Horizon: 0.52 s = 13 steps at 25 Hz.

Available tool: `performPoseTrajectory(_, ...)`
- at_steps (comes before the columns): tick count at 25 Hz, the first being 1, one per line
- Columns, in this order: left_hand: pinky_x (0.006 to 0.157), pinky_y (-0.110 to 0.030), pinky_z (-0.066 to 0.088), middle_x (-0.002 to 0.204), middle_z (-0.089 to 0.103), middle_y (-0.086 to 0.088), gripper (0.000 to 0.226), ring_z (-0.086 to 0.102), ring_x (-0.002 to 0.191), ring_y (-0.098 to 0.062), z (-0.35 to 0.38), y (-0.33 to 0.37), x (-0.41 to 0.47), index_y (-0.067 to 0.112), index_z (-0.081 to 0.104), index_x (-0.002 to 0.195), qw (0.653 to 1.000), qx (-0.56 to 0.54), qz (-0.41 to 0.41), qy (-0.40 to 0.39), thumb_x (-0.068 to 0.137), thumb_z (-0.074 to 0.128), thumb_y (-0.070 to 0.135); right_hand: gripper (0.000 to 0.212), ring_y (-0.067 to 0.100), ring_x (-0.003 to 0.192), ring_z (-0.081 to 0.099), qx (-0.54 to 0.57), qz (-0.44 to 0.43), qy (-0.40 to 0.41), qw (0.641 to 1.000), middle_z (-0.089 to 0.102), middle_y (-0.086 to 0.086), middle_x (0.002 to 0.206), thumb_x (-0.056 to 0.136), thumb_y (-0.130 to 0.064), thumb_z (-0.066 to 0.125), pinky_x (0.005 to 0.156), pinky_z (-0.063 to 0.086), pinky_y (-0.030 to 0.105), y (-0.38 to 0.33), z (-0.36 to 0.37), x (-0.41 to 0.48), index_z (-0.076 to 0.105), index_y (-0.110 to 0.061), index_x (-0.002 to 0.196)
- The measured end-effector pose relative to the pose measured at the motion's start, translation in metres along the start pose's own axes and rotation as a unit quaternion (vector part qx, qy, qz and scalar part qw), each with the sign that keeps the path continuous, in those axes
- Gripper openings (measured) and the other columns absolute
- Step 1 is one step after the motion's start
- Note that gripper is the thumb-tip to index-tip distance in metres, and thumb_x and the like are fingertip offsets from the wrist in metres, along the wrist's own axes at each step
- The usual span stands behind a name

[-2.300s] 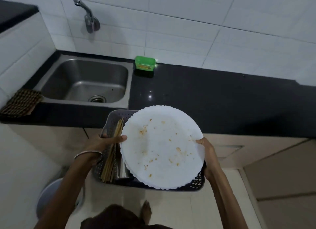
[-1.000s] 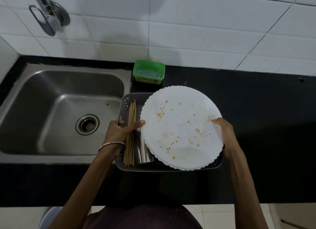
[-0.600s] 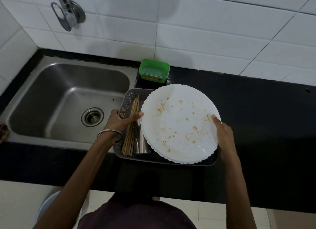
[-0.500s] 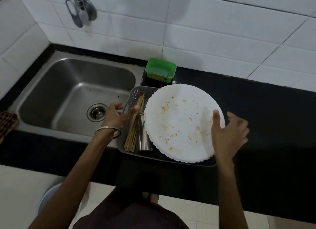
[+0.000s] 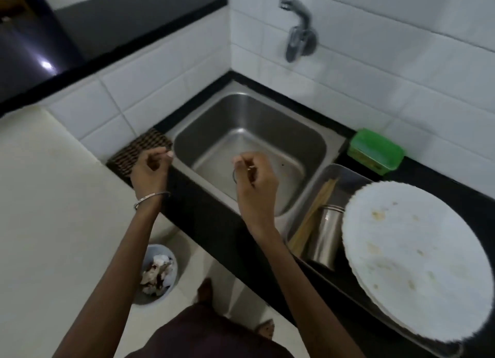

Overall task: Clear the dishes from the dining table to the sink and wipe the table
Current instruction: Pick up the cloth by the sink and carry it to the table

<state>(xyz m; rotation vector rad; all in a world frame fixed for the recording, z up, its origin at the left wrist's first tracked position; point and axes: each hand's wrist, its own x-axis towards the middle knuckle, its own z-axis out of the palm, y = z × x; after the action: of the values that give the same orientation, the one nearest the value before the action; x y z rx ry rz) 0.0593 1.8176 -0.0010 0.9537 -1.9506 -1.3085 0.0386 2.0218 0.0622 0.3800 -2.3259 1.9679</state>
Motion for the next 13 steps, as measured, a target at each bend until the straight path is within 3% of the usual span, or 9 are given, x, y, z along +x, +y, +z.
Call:
performPoseTrajectory(2, 0.087, -0.023, 0.048, 0.104, 0.071, -0.005, 0.032, 0.067, 0.099, -0.02, -0.028, -0.021, 0.033, 0.011, 0.068, 0.107, 0.998, 0.028, -0.019, 0.06, 0.083, 0.069, 0.031, 0.008, 0.009, 0.078, 0.057, -0.013, 0.035, -0.068, 0.997, 0.063, 0.001, 0.09, 0.095, -0.021, 0.059, 0.071, 0.044, 0.016, 0.011, 0.061, 0.02, 0.063, -0.019, 0.088)
performPoseTrajectory(4, 0.091, -0.028, 0.048, 0.111, 0.07, -0.014, 0.041, 0.065, 0.106, -0.028, -0.052, -0.046, 0.073, 0.007, 0.067, 0.113, 0.993, 0.107, -0.007, 0.042, 0.081, 0.072, 0.032, 0.012, 0.014, 0.087, 0.061, -0.067, 0.065, -0.146, 0.985, 0.065, 0.007, 0.1, 0.094, -0.019, 0.062, 0.079, 0.045, 0.022, 0.026, 0.125, 0.042, 0.069, -0.012, 0.1)
performPoseTrajectory(7, 0.106, -0.038, 0.04, 0.137, 0.056, -0.013, 0.075, 0.051, 0.127, -0.029, -0.063, -0.075, 0.111, 0.012, 0.055, 0.133, 0.94, 0.315, 0.043, -0.127, 0.07, 0.08, 0.044, 0.023, 0.017, 0.092, 0.061, -0.119, 0.086, -0.221, 0.964, 0.062, 0.011, 0.11, 0.092, -0.016, 0.065, 0.087, 0.046, 0.026, 0.046, 0.192, 0.061, 0.068, -0.011, 0.114)
performPoseTrajectory(9, 0.11, -0.037, 0.035, 0.145, 0.048, -0.012, 0.091, 0.044, 0.132, -0.028, -0.06, -0.087, 0.125, 0.013, 0.048, 0.14, 0.913, 0.355, 0.036, -0.196, 0.064, 0.082, 0.049, 0.022, 0.009, 0.086, 0.057, -0.115, 0.099, -0.209, 0.966, 0.059, 0.006, 0.107, 0.091, -0.017, 0.065, 0.081, 0.044, 0.022, 0.056, 0.215, 0.063, 0.067, -0.013, 0.113)
performPoseTrajectory(13, 0.103, -0.039, 0.044, 0.127, 0.062, -0.01, 0.064, 0.055, 0.119, -0.031, -0.053, -0.091, 0.138, 0.018, 0.061, 0.123, 0.939, 0.294, 0.019, -0.175, 0.075, 0.069, 0.059, 0.016, 0.007, 0.084, 0.055, -0.099, 0.133, -0.158, 0.973, 0.06, 0.007, 0.106, 0.09, -0.017, 0.066, 0.076, 0.042, 0.019, 0.069, 0.22, 0.045, 0.066, -0.012, 0.105)
